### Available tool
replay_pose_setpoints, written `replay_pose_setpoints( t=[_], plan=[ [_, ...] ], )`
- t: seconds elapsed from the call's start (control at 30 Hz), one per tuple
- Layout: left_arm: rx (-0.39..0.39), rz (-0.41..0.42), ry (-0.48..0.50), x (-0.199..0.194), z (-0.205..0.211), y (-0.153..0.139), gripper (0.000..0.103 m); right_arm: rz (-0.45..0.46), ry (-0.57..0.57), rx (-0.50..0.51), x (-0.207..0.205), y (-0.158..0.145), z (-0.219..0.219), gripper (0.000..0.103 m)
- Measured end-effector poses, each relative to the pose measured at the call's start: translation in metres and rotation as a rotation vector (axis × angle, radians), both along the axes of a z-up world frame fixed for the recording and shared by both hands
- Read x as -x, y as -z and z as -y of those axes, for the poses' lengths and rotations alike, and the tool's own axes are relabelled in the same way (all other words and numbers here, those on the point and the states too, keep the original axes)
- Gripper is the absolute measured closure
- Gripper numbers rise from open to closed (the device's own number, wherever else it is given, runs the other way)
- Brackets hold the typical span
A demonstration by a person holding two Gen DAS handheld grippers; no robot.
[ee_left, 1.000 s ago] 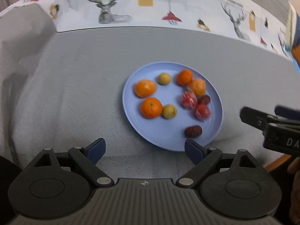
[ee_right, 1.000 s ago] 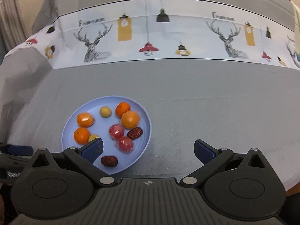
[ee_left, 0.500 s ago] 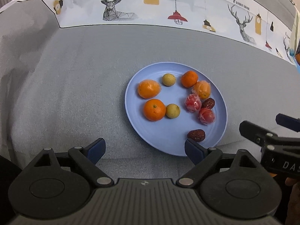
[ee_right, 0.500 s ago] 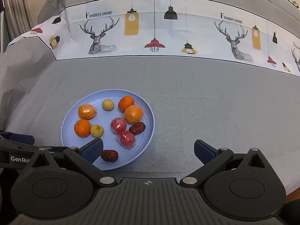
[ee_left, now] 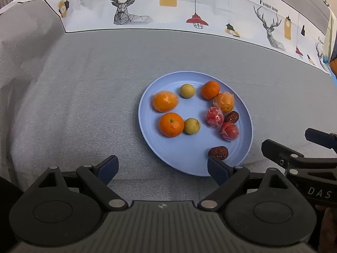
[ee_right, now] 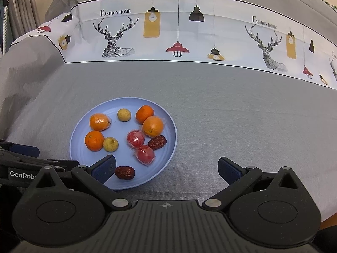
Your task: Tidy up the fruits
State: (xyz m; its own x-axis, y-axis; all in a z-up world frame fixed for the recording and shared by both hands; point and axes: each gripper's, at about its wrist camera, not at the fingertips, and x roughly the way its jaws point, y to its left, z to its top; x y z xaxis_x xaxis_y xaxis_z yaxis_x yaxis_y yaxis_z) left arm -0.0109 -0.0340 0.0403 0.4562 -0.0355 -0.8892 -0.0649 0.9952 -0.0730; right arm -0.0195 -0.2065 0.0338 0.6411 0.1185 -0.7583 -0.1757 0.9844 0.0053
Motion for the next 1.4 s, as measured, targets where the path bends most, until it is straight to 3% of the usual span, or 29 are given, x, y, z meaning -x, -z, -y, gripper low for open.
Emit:
replay_pose_setpoints(
  t=[0.43, 0.57, 1.4],
  plan=[
    [-0.004, 0.0, 0.007, -0.0002, 0.0024, 0.0005, 0.009, 0.002, -0.003, 0.001, -0.0004, -0.0017, -0.0013, 0.001],
    [-0.007, -0.002, -0.002, -0.0016, 0.0009, 0.001, 0.003, 0.004, 0.0, -0.008, -0.0002, -0.0021, 0.0003, 0.001],
    [-0.007, 0.002, 0.001, -0.002, 0.001, 0.0024, 0.002, 0.006, 0.004, -0.005, -0.0004, -0.0023, 0.0014, 0.001]
  ],
)
